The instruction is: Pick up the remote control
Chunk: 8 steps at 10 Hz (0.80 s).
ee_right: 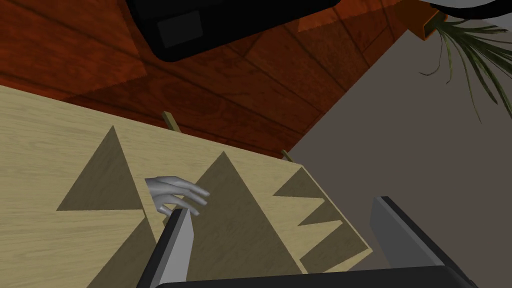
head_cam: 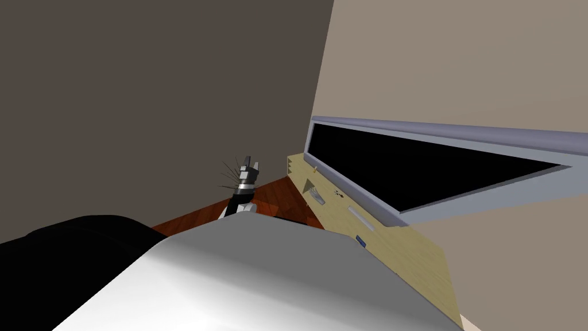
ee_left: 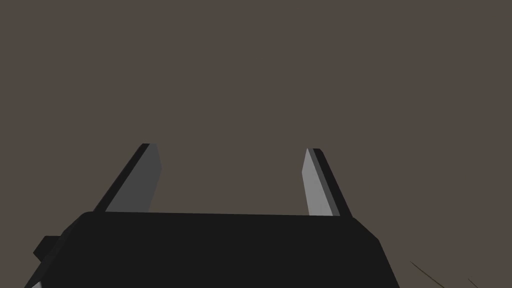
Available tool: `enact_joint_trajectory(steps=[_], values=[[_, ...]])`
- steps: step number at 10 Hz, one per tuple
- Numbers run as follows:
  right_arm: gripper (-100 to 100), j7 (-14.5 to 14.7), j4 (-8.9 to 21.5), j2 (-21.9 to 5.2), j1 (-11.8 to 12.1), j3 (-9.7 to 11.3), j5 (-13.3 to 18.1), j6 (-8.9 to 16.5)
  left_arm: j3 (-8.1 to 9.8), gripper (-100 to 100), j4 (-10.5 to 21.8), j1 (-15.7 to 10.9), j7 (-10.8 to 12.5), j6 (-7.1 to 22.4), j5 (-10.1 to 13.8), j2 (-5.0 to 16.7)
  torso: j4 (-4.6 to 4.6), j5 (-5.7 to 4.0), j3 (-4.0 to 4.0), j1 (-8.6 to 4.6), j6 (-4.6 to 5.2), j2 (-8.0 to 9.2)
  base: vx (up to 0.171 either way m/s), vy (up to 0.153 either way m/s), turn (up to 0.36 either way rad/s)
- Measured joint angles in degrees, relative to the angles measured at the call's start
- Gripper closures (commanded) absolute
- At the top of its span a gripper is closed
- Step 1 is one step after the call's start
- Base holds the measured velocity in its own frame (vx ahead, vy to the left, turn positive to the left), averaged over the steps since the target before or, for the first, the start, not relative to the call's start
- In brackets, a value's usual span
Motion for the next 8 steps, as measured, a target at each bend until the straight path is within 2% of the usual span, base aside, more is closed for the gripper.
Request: enact_joint_trajectory(steps=[2, 3, 5, 6, 7, 8], values=[[-100, 0.9, 2.7, -0.7, 0.2, 0.3, 0.3, -0.9, 0.01, 0, 0.0, 0.0, 0.0, 0.0, 0.0, 0.0, 0.00, -0.02, 0.03, -0.09, 0.08, 0.09, 0.025, -0.003, -0.029], [-100, 0.9, 3.3, -0.8, 0.2, 0.4, 0.4, -0.9, 0.01, 0, 0.0, 0.0, 0.0, 0.0, 0.0, 0.0, 0.03, -0.03, 0.12, -0.09, 0.07, 0.23, 0.055, 0.007, 0.278], [-100, 1.6, 6.4, -2.5, -0.1, 1.6, 1.2, -1.5, 0.01, 0, 0.0, 0.0, 0.0, 0.0, 0.0, 0.0, -0.01, -0.02, 0.01, -0.11, 0.06, 0.03, 0.063, -0.001, 0.048], [-100, 1.9, 7.6, -2.5, 0.1, 1.6, 1.3, -1.6, 0.01, 0, 0.0, 0.0, 0.0, 0.0, 0.0, 0.0, 0.01, -0.03, 0.05, -0.09, 0.09, 0.11, 0.094, 0.005, 0.178], [-100, 2.6, 11.2, -3.0, -0.9, 2.4, 1.8, -2.8, 0.01, 0, 0.0, 0.0, 0.0, 0.0, 0.0, 0.0, -0.01, -0.02, -0.02, -0.10, 0.01, -0.04, 0.155, -0.003, 0.314], [-100, 2.7, 13.8, -5.1, -1.4, 3.6, 2.5, -3.8, 0.01, 0, 0.0, 0.0, 0.0, 0.0, 0.0, 0.0, -0.05, -0.01, -0.14, -0.15, 0.00, -0.24, 0.124, -0.024, 0.163]])
